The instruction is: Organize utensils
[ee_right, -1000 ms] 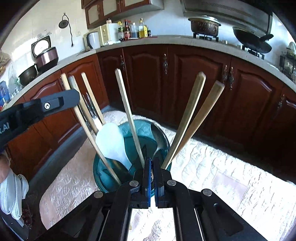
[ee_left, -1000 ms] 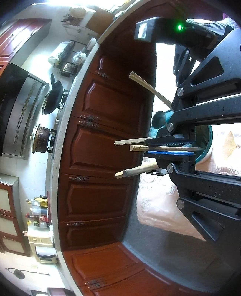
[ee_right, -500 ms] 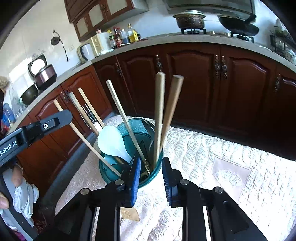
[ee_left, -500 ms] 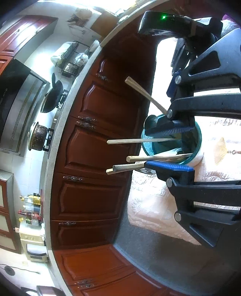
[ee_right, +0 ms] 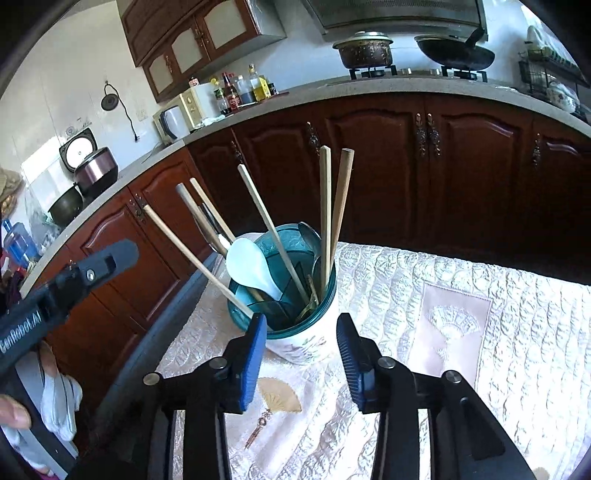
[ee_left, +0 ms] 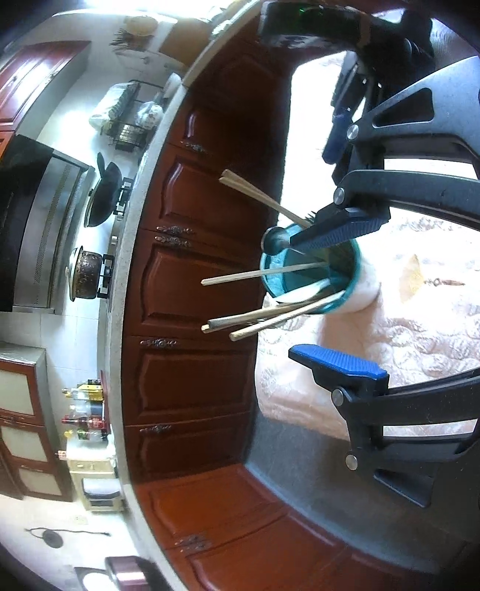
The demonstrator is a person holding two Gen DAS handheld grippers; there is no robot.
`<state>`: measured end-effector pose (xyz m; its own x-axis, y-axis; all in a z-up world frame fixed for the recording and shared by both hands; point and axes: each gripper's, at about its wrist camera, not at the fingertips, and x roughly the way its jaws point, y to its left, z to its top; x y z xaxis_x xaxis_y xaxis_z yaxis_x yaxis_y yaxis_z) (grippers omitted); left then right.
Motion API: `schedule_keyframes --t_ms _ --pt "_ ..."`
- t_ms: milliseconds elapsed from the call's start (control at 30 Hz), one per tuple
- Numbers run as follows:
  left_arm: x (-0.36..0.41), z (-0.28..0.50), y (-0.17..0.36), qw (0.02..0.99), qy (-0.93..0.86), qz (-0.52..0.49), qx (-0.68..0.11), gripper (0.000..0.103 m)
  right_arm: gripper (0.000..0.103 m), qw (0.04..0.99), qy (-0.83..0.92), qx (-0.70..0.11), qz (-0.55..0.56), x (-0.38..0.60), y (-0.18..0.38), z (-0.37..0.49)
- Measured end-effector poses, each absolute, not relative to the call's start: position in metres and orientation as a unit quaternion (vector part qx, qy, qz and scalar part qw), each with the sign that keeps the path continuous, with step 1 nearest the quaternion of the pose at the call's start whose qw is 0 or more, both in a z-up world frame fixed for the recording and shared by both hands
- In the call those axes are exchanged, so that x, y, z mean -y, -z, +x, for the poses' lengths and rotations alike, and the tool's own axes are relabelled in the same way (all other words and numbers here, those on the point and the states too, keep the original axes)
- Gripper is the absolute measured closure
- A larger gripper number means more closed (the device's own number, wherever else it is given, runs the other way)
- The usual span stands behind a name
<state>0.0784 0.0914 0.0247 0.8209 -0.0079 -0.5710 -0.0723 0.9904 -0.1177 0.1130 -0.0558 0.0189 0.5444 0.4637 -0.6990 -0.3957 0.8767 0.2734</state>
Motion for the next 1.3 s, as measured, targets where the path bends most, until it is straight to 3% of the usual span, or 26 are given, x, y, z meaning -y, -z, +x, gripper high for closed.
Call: schedule_keyframes --t_ms 467,1300 --pt "-0.086 0.042 -0.010 0.949 -0.048 -0.054 -0.307 0.051 0.062 0.890 -0.233 -0.391 0.020 0.053 -0.032 0.080" --pt "-0.087 0.024 0.001 0.950 -0.089 -0.034 -0.296 0.051 0.049 0.897 -0.235 -0.374 0.007 0.040 -0.039 0.068"
